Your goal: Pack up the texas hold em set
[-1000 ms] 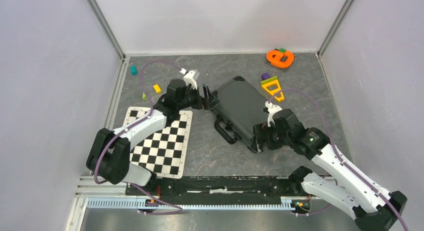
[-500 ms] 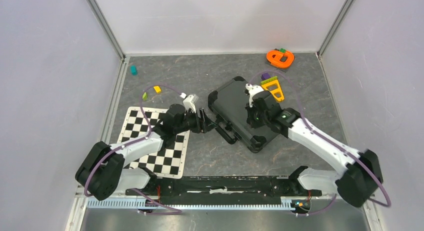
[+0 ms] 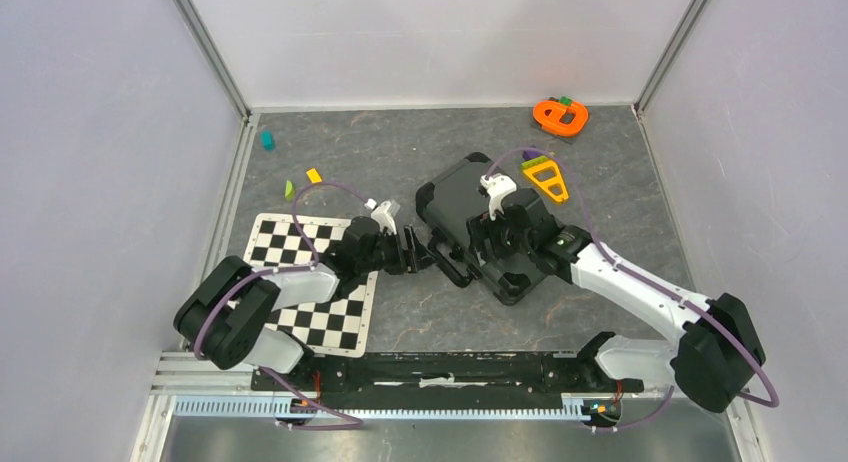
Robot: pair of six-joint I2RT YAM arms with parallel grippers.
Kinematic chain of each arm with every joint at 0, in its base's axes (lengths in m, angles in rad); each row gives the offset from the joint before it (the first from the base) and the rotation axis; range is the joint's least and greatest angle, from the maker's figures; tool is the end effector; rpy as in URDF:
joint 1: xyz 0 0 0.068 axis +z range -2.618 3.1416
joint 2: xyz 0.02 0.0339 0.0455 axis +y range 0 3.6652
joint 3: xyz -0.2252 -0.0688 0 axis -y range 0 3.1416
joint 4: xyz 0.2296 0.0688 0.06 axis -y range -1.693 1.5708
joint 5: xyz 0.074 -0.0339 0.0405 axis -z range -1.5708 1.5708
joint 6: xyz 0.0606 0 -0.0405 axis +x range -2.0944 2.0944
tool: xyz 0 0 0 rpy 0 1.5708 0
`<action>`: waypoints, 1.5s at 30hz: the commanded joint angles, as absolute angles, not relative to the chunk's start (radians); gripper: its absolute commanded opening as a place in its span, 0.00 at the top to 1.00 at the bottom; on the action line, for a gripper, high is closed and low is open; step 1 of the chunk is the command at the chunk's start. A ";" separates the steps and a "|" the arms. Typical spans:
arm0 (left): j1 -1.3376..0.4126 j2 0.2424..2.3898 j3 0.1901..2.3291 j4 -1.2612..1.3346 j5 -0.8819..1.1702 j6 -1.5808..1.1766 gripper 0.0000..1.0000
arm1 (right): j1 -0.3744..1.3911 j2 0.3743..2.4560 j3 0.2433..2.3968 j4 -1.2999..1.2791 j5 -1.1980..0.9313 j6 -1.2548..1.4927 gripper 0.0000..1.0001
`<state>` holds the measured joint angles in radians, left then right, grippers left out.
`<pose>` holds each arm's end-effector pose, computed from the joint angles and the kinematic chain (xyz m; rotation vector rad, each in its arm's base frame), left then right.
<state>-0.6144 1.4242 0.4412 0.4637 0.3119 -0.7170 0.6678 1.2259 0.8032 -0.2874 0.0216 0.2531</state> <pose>0.2170 -0.1758 0.1131 0.0900 2.2679 -1.0895 0.2206 0.1723 0.1982 -0.4669 2.2753 0.4513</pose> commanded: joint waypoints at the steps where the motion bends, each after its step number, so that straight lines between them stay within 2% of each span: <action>1: -0.583 1.463 0.442 0.597 0.285 -0.734 0.22 | 0.736 1.178 0.810 -0.440 0.151 0.166 0.02; 7: -0.531 1.619 0.478 0.765 0.363 -0.751 0.22 | 0.778 1.188 0.869 -0.502 0.280 0.153 0.02; 13: -0.532 1.754 0.527 0.885 0.433 -0.695 0.37 | 0.777 1.156 0.871 -0.486 0.293 0.162 0.03; 15: -0.540 1.799 0.522 1.001 0.464 -0.667 0.38 | 0.775 1.156 0.870 -0.480 0.281 0.162 0.03; 19: -0.541 1.885 0.560 1.015 0.485 -0.646 0.39 | 0.776 1.173 0.869 -0.473 0.262 0.163 0.03; 22: -0.546 1.942 0.569 1.134 0.530 -0.695 0.42 | 0.776 1.182 0.859 -0.458 0.256 0.150 0.03; 23: -0.548 1.958 0.576 1.162 0.552 -0.709 0.46 | 0.776 1.184 0.855 -0.457 0.246 0.142 0.02; 25: -0.548 1.979 0.584 1.228 0.584 -0.747 0.60 | 0.776 1.183 0.849 -0.451 0.229 0.130 0.02; 26: -0.548 1.980 0.586 1.242 0.596 -0.764 0.73 | 0.776 1.180 0.845 -0.449 0.219 0.126 0.02; 27: -0.548 1.977 0.588 1.250 0.610 -0.782 0.91 | 0.777 1.177 0.840 -0.445 0.214 0.121 0.02; 28: -0.548 1.967 0.592 1.247 0.618 -0.793 0.97 | 0.776 1.175 0.838 -0.445 0.215 0.120 0.02; 38: -0.548 1.787 0.637 1.132 0.686 -0.922 0.98 | 0.776 1.155 0.866 -0.498 0.228 0.077 0.02; 45: -0.552 1.846 0.698 1.159 0.711 -1.011 0.98 | 0.835 1.224 0.886 -0.479 0.258 0.068 0.02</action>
